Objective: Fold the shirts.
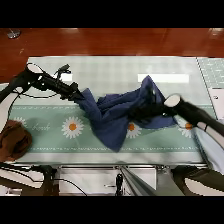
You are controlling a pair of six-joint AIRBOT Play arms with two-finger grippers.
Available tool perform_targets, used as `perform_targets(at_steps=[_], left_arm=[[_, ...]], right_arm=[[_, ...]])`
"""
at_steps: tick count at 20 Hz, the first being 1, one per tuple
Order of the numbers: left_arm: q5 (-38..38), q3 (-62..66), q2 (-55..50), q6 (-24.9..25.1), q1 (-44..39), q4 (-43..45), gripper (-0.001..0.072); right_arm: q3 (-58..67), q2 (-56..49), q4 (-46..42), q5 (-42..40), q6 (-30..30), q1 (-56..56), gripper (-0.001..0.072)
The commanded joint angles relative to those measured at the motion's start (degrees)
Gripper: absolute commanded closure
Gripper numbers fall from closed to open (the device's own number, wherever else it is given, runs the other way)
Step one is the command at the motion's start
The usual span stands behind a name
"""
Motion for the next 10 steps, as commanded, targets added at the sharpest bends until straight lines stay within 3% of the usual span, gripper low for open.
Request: perform_targets(at_steps=[1,5,7,10], left_arm=[[6.23,1.18,4.74,1.81,1.22,-4.11,0.0680],[19.69,10.47,15.76,6.93,3.15,-21.64,0.0679],[27.45,17.44,21.40,6.93,3.34,-21.92,0.0680],[33.38,26.21,29.24,6.93,5.14,-19.56,0.0680]], right_arm=[[14.36,0.70,-5.97,12.22,-1.79,-6.82,0.0695],[43.50,1.42,-8.52,21.99,1.14,-13.14,0.0695],[58.53,1.42,-9.01,26.25,2.45,-13.44,0.0695],[76.11,2.84,-9.46,35.36,3.08,-13.40,0.0695]])
